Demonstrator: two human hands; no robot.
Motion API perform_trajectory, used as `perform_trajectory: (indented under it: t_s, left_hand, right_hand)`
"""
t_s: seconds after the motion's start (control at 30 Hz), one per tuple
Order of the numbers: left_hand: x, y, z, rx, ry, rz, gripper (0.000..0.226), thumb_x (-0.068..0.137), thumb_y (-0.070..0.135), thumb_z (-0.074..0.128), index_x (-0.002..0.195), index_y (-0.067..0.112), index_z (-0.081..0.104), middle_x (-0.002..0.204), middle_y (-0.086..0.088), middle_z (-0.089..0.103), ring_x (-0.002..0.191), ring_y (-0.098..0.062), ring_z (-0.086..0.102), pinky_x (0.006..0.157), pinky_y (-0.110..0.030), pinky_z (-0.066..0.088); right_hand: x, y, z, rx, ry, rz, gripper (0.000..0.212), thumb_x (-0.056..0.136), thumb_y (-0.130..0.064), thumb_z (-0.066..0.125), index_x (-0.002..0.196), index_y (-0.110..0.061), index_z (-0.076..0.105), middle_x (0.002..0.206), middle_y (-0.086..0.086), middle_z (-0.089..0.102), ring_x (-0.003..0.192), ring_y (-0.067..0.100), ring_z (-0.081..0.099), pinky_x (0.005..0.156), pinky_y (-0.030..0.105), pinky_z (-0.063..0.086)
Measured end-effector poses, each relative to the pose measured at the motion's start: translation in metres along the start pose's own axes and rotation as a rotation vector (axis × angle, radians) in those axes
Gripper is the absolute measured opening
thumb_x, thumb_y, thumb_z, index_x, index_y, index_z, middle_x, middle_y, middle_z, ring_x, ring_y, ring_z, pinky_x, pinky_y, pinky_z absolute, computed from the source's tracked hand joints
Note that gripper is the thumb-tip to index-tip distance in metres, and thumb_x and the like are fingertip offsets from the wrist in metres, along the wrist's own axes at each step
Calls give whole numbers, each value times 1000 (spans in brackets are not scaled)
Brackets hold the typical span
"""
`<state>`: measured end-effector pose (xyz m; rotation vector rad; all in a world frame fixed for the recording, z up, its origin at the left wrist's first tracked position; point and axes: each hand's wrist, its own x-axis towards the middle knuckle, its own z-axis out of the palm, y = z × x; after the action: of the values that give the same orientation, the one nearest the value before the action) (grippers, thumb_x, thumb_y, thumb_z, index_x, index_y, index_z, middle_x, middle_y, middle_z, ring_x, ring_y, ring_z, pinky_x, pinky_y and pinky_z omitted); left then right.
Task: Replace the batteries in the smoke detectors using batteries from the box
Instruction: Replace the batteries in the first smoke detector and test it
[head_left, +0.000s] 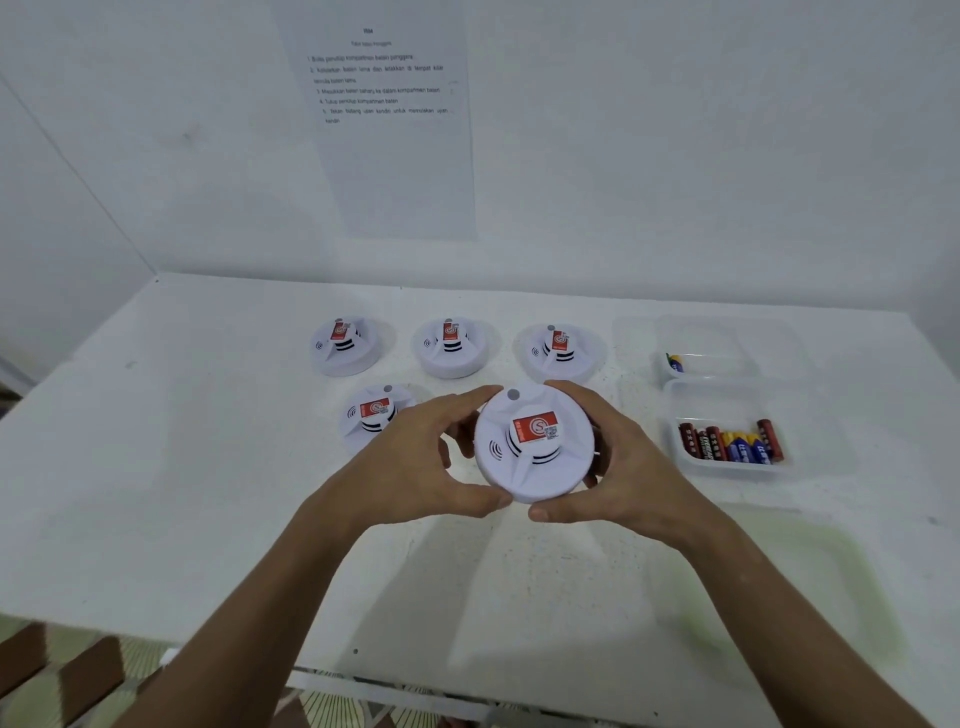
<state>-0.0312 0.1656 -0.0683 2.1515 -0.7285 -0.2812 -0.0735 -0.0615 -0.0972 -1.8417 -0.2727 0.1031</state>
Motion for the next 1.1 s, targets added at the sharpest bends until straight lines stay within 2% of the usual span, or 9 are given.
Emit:
perform_trajectory:
  t_s: [0.13,0.33,0.43,0.53,0.63,0.9,1.1]
  left_hand:
    - [1,-7,3,-21,-20,5,80,68,36,83,136,48,42,109,16,64,92,-14,59,70,-23,54]
    - [4,-6,8,-46,-36,25,81,65,36,88,131,52,42,104,20,60,88,-7,54,69,-13,46]
    - [6,-8,7,-62,-32,26,81,65,34,88,129,54,42,103,20,61,86,-5,54,69,-12,46]
    - [8,-12,5,-50,-34,-1,88,64,37,88,138,44,42,107,17,61,87,-4,55,68,-13,47]
    - [10,-14,5,-48,-30,-4,89,64,37,88,140,41,42,108,17,62,87,-4,56,67,-13,48]
    - [12,-18,7,-49,-18,-18,89,64,42,87,140,43,41,110,19,62,88,-6,57,67,-15,50]
    - [15,-15,5,-47,12,-11,85,65,38,88,136,48,42,108,23,61,87,-5,58,66,-15,51]
  right_hand:
    - [-2,5,4,0,27,38,96,59,-7,94,139,-32,46,131,-12,61,123,16,58,96,49,54]
    - [-7,10,7,8,63,60,96,58,-11,95,139,-31,48,132,-8,62,123,20,58,97,53,53]
    - [-7,9,4,7,59,64,96,59,-10,95,139,-30,47,132,-7,62,123,20,58,98,51,53]
    - [-5,7,2,1,55,59,94,60,-10,94,138,-33,48,131,-10,62,121,19,59,96,48,55]
    - [-3,6,1,5,51,60,95,60,-11,94,139,-32,47,132,-9,61,122,20,58,96,49,55]
    - [2,4,-2,-12,31,51,93,61,-9,93,139,-33,47,130,-13,62,120,15,59,95,45,56]
    - [8,2,-4,0,29,41,93,62,-7,92,140,-30,47,130,-13,62,121,15,59,96,47,55]
